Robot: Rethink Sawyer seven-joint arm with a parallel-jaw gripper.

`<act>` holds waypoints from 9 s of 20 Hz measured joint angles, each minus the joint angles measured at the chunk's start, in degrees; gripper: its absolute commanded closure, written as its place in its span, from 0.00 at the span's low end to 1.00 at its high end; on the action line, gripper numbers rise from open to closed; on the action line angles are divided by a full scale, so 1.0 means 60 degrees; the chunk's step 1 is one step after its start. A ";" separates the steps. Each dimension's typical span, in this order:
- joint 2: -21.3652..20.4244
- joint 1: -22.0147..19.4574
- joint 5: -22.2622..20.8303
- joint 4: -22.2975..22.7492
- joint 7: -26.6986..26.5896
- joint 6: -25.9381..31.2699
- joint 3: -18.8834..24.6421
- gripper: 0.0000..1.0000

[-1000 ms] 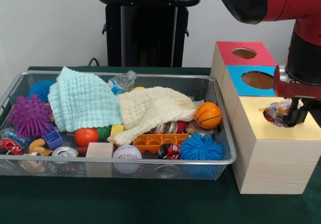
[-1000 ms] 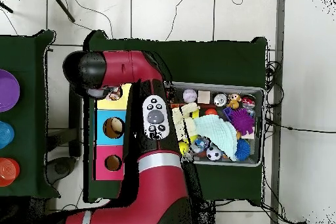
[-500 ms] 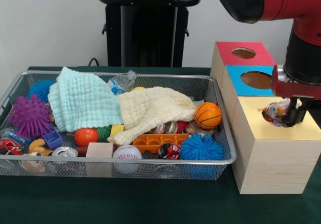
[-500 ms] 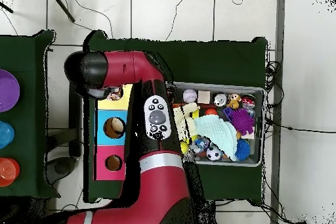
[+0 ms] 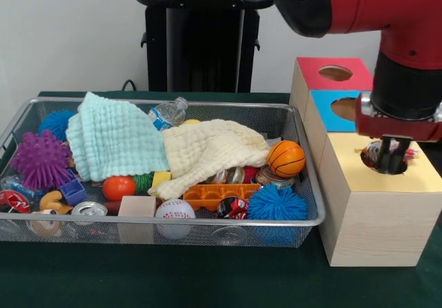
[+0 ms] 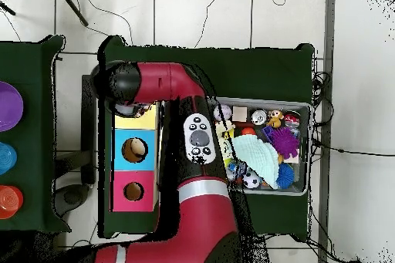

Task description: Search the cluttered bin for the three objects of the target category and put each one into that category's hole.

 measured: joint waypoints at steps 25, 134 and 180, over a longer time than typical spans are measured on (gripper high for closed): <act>0.0642 0.0322 -0.0277 0.0102 0.0000 -0.1675 -0.0373 1.00; -0.0308 -0.0052 0.0168 -0.0532 0.0000 0.0382 -0.0543 1.00; -0.0117 0.0236 0.0740 0.0044 0.0000 0.0034 -0.0541 1.00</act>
